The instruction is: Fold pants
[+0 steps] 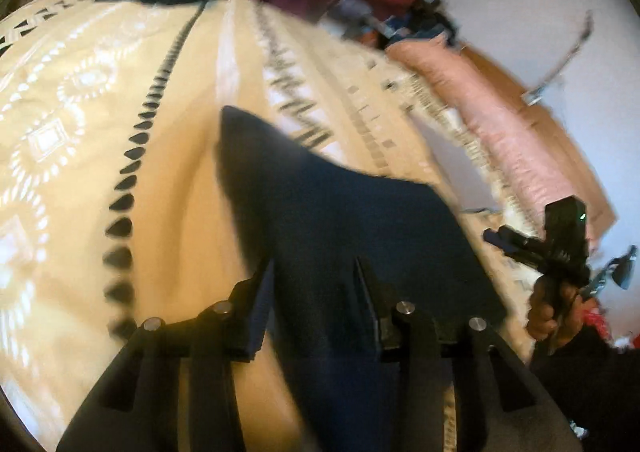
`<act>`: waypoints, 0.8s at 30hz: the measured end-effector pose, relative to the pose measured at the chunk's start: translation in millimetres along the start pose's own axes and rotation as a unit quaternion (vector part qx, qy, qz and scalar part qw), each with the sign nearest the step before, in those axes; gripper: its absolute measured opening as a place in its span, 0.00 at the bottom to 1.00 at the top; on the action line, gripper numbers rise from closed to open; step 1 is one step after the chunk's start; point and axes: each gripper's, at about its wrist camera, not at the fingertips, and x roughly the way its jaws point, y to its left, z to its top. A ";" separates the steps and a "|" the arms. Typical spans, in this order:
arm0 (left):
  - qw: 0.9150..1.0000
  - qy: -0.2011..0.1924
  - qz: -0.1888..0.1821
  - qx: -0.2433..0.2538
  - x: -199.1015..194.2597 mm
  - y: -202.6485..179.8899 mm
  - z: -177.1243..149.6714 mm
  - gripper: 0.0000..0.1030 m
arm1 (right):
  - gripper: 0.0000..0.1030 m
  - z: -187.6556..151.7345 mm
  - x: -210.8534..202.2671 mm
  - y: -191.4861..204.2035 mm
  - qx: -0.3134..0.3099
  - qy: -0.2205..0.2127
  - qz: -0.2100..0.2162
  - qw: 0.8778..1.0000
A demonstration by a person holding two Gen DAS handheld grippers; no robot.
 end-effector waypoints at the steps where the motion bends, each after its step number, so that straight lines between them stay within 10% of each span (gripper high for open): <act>1: 1.000 -0.007 -0.011 -0.001 -6.8 1.4 -5.9 0.40 | 0.36 -8.7 -1.3 10.6 -0.021 0.007 0.007 1.000; 6: 1.000 -0.013 -0.023 -0.014 -28.7 11.2 -33.8 0.40 | 0.26 -61.0 32.5 5.8 -0.046 0.089 -0.025 0.995; 9: 0.998 -0.018 -0.002 -0.058 -40.3 28.1 -42.3 0.38 | 0.00 -61.0 31.5 -8.0 -0.019 0.077 -0.028 0.996; 15: 0.995 0.009 -0.091 0.040 -42.4 -32.9 -54.6 0.39 | 0.12 -36.2 14.7 17.8 -0.046 0.025 -0.015 0.999; 20: 0.998 0.066 -0.019 -0.008 -6.4 -14.8 -70.0 0.20 | 0.22 -42.2 44.7 -1.6 -0.016 0.071 -0.028 0.997; 24: 0.995 0.020 0.074 0.056 -35.9 -65.0 -56.2 0.57 | 0.54 -35.5 3.5 57.3 -0.069 0.018 -0.082 0.994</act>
